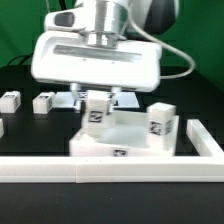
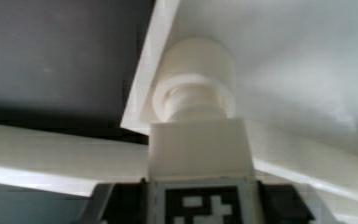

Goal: Assemble square table

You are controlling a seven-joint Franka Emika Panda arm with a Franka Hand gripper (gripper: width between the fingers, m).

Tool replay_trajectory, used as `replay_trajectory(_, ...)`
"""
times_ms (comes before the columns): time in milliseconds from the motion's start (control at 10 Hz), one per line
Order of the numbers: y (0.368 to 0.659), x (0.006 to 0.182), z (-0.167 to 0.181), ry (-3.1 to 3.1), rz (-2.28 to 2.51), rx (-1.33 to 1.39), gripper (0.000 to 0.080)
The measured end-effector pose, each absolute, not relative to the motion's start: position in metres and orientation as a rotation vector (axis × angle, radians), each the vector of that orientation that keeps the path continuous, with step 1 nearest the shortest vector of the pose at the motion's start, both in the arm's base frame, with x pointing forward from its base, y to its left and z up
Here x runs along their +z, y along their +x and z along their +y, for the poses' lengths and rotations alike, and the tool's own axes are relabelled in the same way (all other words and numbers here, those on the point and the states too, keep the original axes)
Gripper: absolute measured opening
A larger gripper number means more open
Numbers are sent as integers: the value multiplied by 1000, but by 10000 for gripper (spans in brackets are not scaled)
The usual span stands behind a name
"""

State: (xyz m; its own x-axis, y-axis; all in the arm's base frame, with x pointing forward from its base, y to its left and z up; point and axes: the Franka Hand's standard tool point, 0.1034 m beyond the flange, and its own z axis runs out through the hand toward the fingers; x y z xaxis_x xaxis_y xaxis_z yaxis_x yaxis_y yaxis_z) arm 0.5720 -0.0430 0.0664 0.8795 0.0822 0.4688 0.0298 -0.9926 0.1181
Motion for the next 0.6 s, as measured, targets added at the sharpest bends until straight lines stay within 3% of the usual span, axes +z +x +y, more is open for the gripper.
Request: replay_trajectory(600, 571, 64, -45, 2981, 25, 756, 287)
